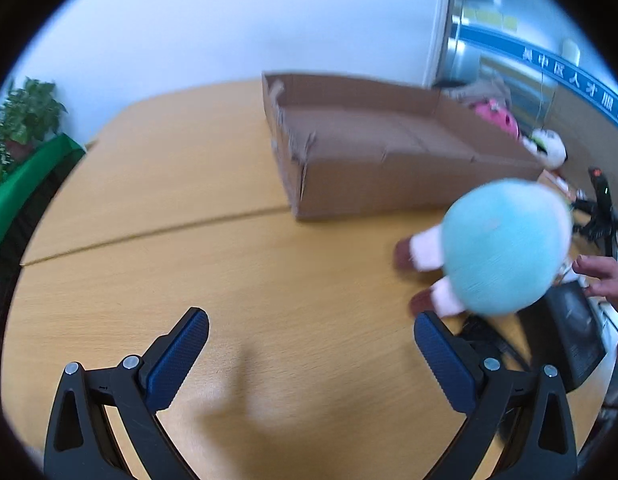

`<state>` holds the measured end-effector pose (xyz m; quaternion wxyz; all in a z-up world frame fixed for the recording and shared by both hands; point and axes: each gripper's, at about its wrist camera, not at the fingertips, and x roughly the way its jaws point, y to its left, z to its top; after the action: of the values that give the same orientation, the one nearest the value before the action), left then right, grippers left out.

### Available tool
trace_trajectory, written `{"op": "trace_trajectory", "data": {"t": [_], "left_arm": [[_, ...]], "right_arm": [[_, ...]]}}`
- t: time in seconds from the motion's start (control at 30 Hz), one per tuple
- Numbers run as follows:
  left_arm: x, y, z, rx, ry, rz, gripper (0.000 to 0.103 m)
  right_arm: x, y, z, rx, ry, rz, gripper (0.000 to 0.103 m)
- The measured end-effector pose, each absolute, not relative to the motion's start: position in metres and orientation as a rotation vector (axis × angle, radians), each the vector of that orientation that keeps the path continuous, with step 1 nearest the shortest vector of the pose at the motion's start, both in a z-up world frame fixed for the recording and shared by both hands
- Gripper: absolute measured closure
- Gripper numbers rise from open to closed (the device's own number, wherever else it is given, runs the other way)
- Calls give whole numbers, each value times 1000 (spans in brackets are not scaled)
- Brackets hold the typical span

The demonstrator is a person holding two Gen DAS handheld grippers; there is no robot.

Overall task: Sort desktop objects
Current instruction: 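Move the left tool toward the teal-and-pink plush toy on the table, then close the left gripper on the teal-and-pink plush toy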

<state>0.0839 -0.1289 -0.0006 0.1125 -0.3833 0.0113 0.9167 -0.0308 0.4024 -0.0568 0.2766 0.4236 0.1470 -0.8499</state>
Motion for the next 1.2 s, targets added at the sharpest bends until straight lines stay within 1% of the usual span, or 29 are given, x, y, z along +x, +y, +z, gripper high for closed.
{"op": "trace_trajectory", "data": {"t": [0.07,0.2,0.43,0.6,0.93,1.2], "left_arm": [[93,-124,13,-1079,3,2724,1],[100,-114,21,-1063,-103,2684,1],[112,-89,22,-1039,-146,2721,1],[116,-76,28,-1010,-229,2676,1],[107,-44,30,-1013,-235,2593,1],[94,-28,44,-993,-206,2583,1]], "right_arm": [[-32,402,-57,1138,395,-2283,0],[-31,402,-57,1138,395,-2282,0],[-32,403,-57,1137,395,-2282,0],[-33,401,-57,1144,388,-2294,0],[-27,392,-56,1189,335,-2383,0],[-10,395,-49,1183,288,-2479,0]]}}
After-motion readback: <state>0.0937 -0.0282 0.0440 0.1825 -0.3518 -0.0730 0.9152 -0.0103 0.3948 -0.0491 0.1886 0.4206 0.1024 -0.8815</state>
